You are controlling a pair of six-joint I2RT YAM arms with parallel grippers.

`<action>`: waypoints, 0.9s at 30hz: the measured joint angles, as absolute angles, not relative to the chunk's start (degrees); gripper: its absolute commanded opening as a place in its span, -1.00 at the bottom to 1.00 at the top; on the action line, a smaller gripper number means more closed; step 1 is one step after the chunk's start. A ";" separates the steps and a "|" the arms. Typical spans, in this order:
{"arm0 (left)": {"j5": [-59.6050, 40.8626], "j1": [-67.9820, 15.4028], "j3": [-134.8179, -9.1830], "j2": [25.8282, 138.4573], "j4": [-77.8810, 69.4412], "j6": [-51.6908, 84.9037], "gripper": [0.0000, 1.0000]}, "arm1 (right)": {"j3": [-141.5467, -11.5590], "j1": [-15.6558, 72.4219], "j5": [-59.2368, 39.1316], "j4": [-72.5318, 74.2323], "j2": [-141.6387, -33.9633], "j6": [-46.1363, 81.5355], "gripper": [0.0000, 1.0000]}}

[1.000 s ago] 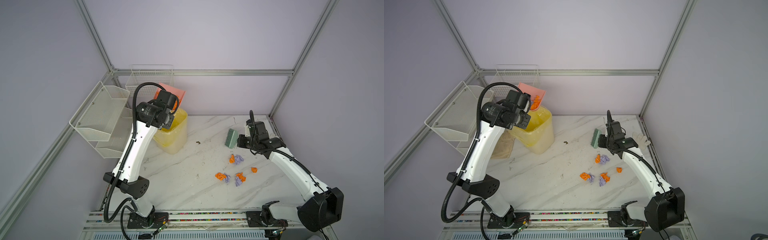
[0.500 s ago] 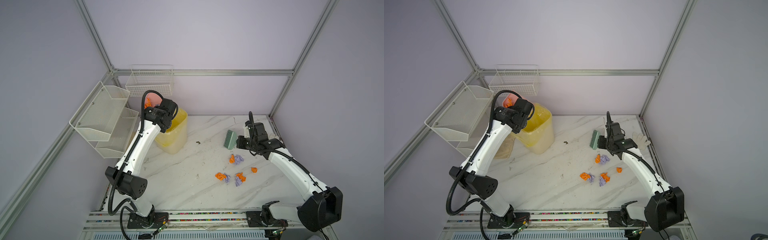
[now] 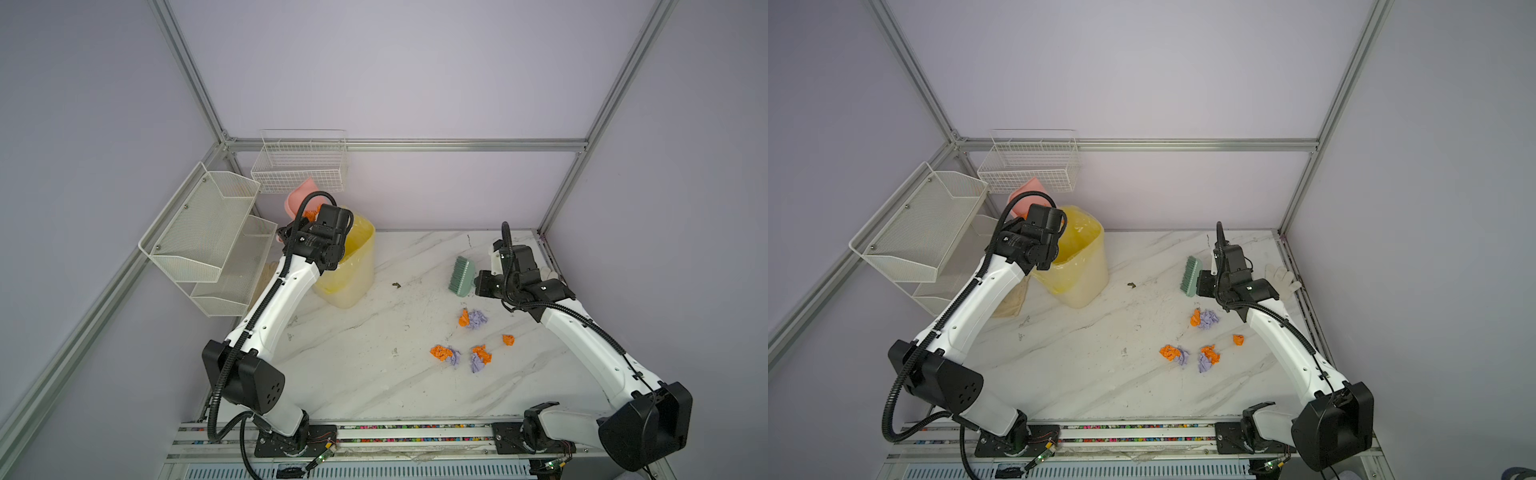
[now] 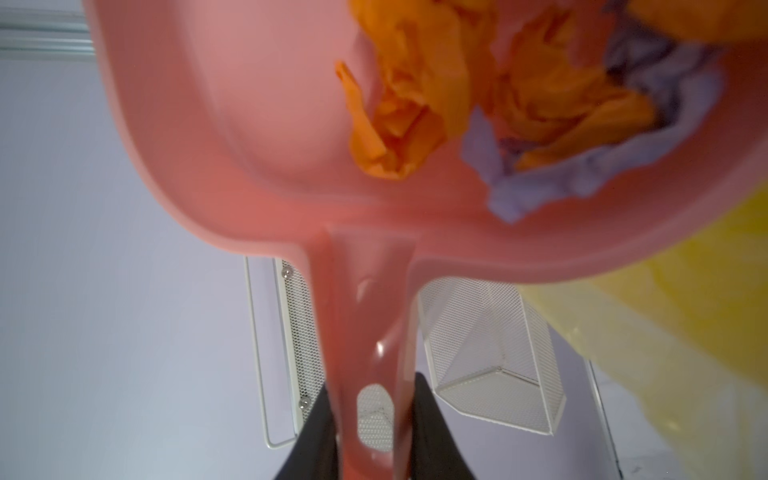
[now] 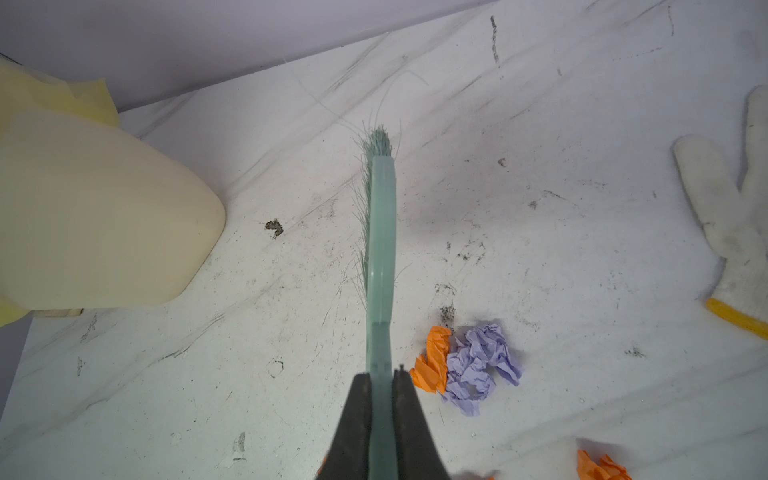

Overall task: Sweep away the paper scraps from the table
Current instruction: 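Tip the pink dustpan over the yellow bin with the left gripper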

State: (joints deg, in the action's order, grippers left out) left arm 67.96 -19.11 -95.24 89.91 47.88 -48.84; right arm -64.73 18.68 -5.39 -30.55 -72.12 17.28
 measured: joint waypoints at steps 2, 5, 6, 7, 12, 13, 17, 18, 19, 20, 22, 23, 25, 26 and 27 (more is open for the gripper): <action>68.31 -19.07 -90.63 88.36 41.80 -55.02 -1.00 | -64.73 18.68 -5.37 -30.50 -71.88 17.28 -1.00; 67.88 -18.79 -87.13 88.16 35.62 -62.08 -1.00 | -64.73 18.68 -5.37 -30.46 -71.90 17.26 -1.00; 67.72 -18.70 -86.67 88.16 34.20 -63.86 -1.00 | -64.73 18.68 -5.37 -30.41 -71.90 17.26 -1.00; 67.75 -18.50 -86.41 88.16 32.71 -65.69 -1.00 | -64.73 18.68 -5.37 -30.39 -71.90 17.26 -1.00; 67.33 -17.80 -84.97 87.57 23.55 -74.52 -1.00 | -64.73 18.68 -5.34 -30.35 -71.88 17.17 -1.00; 66.85 -17.74 -84.60 87.31 22.02 -76.14 -1.00 | -64.73 18.65 -5.32 -30.35 -71.90 17.10 -1.00; 62.08 -17.63 -82.00 84.88 15.88 -82.76 -1.00 | -64.73 18.65 -4.99 -30.24 -71.44 16.67 -1.00; 60.62 -17.63 -81.60 83.85 15.75 -84.03 -1.00 | -64.73 18.65 -4.89 -30.22 -71.09 16.58 -1.00; 59.37 -17.63 -81.62 82.89 15.94 -84.84 -1.00 | -64.73 18.65 -4.82 -30.22 -70.72 16.40 -1.00; 58.50 -17.58 -81.65 82.15 15.97 -85.08 -1.00 | -64.73 18.65 -4.75 -30.17 -70.37 16.29 -1.00; 56.97 -17.23 -81.65 80.51 16.27 -85.32 -1.00 | -64.73 18.63 -4.71 -30.15 -69.89 16.16 -1.00; 56.62 -16.97 -81.65 79.96 16.43 -85.32 -1.00 | -64.73 18.65 -4.69 -30.13 -69.80 16.14 -1.00; 55.92 -16.29 -81.65 79.13 17.34 -85.27 -1.00 | -64.73 18.65 -4.69 -30.13 -69.80 16.08 -1.00; 55.59 -15.99 -81.65 78.91 18.15 -85.21 -1.00 | -64.73 18.65 -4.69 -30.13 -69.80 16.05 -1.00; 55.18 -15.68 -81.65 78.81 19.49 -85.08 -1.00 | -64.73 18.65 -4.69 -30.13 -69.80 16.01 -1.00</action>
